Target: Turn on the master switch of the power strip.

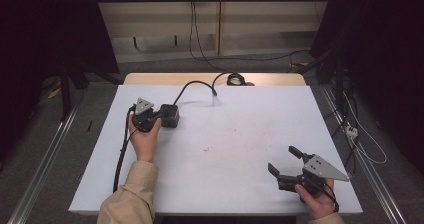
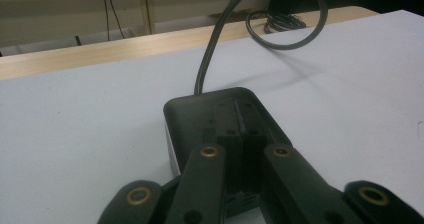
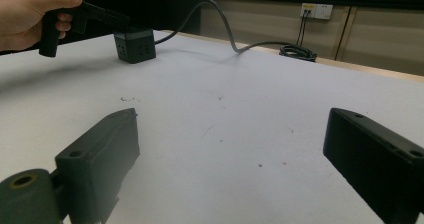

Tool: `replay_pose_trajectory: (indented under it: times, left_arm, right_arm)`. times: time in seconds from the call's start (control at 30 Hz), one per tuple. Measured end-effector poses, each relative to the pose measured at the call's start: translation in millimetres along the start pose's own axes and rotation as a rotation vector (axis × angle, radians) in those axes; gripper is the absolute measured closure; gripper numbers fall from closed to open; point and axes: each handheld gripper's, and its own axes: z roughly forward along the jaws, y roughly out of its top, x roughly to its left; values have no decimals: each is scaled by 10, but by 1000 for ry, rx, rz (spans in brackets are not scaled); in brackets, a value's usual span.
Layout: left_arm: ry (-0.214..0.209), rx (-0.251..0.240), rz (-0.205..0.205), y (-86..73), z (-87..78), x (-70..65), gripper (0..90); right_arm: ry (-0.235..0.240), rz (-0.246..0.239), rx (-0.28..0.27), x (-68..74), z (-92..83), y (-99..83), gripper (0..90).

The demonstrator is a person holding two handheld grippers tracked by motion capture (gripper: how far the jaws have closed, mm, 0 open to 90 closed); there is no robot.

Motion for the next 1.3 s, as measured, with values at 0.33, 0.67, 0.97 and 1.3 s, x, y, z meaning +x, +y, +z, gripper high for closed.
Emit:
replay_pose_trajectory:
  times: [0.33, 0.67, 0.97, 1.3]
  left_arm:
    - [-22, -12, -39, 39, -58, -14, 747]
    - [-73, -11, -49, 86, -150, -78, 535]
    - [-128, 7, -30, 111, -245, -152, 389]
    - [-159, 4, -52, 29, -354, -182, 275]
  right_arm:
    - [-3, 0, -5, -9, -8, 5, 71]
    - [-3, 3, -6, -5, -29, 3, 70]
    - [-7, 1, -5, -14, -45, 3, 69]
    - [-9, 0, -6, -7, -45, 7, 70]
